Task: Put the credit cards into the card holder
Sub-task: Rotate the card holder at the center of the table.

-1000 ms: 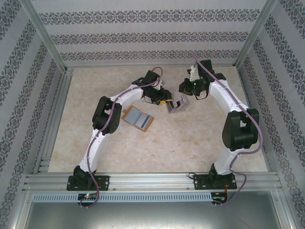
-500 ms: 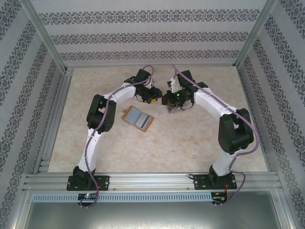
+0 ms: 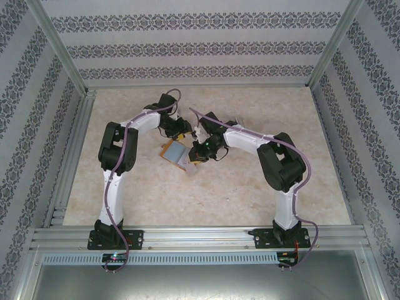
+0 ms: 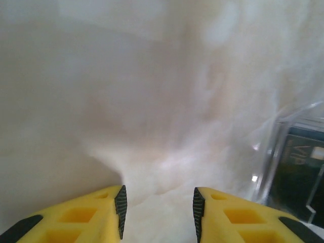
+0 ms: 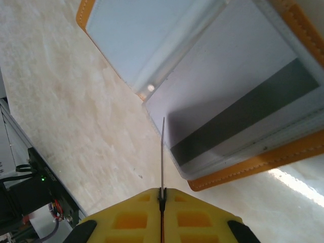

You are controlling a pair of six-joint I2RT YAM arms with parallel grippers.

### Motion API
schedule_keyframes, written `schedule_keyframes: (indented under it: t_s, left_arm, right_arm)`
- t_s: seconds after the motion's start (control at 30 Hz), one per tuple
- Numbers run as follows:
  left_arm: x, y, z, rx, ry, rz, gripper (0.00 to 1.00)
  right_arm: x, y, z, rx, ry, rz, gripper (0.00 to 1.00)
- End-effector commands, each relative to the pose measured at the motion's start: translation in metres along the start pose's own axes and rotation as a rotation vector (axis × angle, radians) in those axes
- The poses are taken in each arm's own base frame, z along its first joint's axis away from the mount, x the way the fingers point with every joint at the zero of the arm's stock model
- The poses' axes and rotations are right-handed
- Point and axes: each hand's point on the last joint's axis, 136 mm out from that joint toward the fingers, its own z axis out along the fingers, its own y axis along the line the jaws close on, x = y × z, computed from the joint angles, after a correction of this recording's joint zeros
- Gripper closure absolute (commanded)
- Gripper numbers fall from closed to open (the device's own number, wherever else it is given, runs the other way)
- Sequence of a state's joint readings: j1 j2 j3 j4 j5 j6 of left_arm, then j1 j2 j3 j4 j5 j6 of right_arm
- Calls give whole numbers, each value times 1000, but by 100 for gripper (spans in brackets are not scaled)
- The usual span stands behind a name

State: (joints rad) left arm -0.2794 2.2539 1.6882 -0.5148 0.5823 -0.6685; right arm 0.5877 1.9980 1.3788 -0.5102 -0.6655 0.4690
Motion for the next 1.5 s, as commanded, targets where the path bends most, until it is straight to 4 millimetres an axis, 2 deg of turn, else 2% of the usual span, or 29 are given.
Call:
schedule_keyframes:
  t_s: [0.0, 0.17, 0.3, 0.47, 0.53, 0.63, 0.73, 0.83, 0.93, 1.1, 1.23, 1.47]
  left_arm:
    - [5, 14, -14, -32, -7, 9, 58]
    - [13, 36, -21, -63, -3, -19, 59]
    - [20, 44, -28, -76, -4, -28, 59]
    - [24, 46, -34, -81, -11, -38, 59]
    - [21, 38, -43, -63, -25, -38, 59]
    - [10, 27, -64, -82, -71, 1, 59]
    - [5, 28, -81, -118, -99, 14, 59]
    - [9, 28, -90, -115, -108, 9, 61]
    - [19, 34, -95, -130, -109, 3, 62]
    - [38, 52, -96, -177, -84, -13, 64]
    - [50, 67, -94, -205, -72, -32, 71]
    - [63, 84, -88, -214, -58, -70, 73]
  right_arm:
    - [-5, 11, 4, -24, 1, -21, 91]
    - [-4, -6, 4, 56, -3, -11, 92]
    - [-12, -17, -4, 64, -33, 15, 92]
    - [-18, -23, -11, 64, -44, 30, 91]
    - [-18, -24, -12, 72, -43, 33, 92]
    - [-20, -17, -17, 51, -52, 22, 91]
    - [-26, 0, -22, -14, -71, 8, 92]
    - [-36, 14, -26, -67, -100, -8, 92]
    - [-46, 17, -26, -91, -142, -13, 92]
    - [-57, 18, -11, -161, -137, 21, 92]
    - [-62, 21, -3, -219, -136, 48, 92]
    - [-62, 5, 8, -192, -124, 87, 92]
